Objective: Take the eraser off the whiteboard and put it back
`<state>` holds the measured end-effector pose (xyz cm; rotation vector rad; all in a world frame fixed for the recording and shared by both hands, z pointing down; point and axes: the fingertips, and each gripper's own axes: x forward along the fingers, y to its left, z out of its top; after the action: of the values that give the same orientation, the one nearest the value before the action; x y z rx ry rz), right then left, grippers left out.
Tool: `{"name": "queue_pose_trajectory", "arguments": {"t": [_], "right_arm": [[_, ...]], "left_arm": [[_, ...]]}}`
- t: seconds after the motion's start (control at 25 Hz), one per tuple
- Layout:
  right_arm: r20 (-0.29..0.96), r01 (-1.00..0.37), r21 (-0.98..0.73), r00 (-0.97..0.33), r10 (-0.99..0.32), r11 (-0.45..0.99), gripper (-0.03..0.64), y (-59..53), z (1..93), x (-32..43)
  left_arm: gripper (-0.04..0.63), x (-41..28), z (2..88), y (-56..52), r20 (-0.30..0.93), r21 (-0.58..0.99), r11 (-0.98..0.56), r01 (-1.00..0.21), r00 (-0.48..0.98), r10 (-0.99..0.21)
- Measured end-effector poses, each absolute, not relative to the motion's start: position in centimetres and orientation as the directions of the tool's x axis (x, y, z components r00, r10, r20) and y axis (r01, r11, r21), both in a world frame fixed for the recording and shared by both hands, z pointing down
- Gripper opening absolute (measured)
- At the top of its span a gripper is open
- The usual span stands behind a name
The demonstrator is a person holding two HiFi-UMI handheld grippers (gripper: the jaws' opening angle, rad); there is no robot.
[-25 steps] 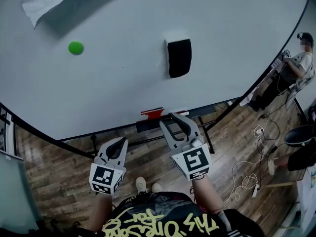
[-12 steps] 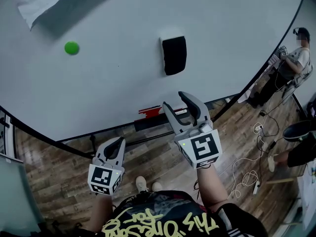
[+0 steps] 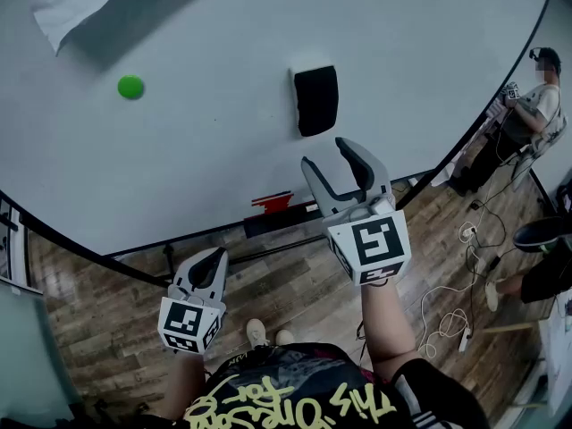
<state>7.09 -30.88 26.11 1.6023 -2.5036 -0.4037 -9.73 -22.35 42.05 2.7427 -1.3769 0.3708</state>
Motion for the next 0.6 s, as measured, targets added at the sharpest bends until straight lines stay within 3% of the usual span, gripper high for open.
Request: {"name": "queue_pose_trajectory", "arguments": {"t": [0.6], "right_arm": [[-0.101,-0.881,0.317,-0.401,-0.911,0.352,0.237,-32.0,22.1,6.9]], "left_arm": [[0.008,-10.3,42.4,-22.2,0.245,-0.067,-0.59,-0.804,0.56,-0.791]]}}
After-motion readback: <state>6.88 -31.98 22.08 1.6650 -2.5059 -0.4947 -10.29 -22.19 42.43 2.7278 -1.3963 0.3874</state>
